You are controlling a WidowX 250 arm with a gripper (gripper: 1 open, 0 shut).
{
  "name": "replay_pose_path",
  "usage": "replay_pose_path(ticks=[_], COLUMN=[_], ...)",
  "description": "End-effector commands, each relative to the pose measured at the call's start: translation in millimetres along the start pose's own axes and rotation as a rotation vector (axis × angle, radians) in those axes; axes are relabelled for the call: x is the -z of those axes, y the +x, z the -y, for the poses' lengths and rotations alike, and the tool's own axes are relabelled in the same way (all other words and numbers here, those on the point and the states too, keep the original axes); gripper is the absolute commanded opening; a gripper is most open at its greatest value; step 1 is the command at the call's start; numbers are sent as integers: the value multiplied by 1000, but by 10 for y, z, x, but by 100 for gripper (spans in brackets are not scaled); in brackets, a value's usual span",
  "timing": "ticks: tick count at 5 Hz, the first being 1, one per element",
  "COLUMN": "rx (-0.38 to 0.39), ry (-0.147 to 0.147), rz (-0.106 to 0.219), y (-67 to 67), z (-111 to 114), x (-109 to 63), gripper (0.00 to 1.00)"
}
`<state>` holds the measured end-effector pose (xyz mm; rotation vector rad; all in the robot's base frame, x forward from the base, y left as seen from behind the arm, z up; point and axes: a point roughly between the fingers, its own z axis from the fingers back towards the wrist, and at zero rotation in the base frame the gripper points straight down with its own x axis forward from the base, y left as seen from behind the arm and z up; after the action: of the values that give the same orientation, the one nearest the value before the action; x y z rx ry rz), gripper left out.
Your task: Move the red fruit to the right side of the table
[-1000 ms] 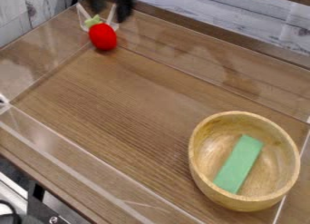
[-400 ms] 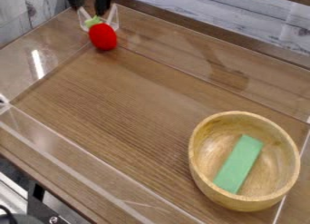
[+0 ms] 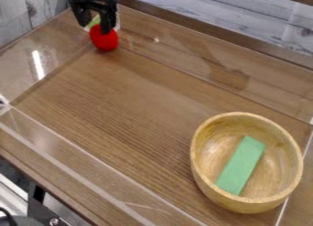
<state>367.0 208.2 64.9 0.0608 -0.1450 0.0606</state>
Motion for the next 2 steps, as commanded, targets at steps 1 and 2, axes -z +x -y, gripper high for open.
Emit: replay_pose_path(ticks=[1,2], rx=[10,6], ry=[23,24], rz=[52,56], y=[82,73], z=[-14,-33], x=[-241,-317], gripper=[100,100])
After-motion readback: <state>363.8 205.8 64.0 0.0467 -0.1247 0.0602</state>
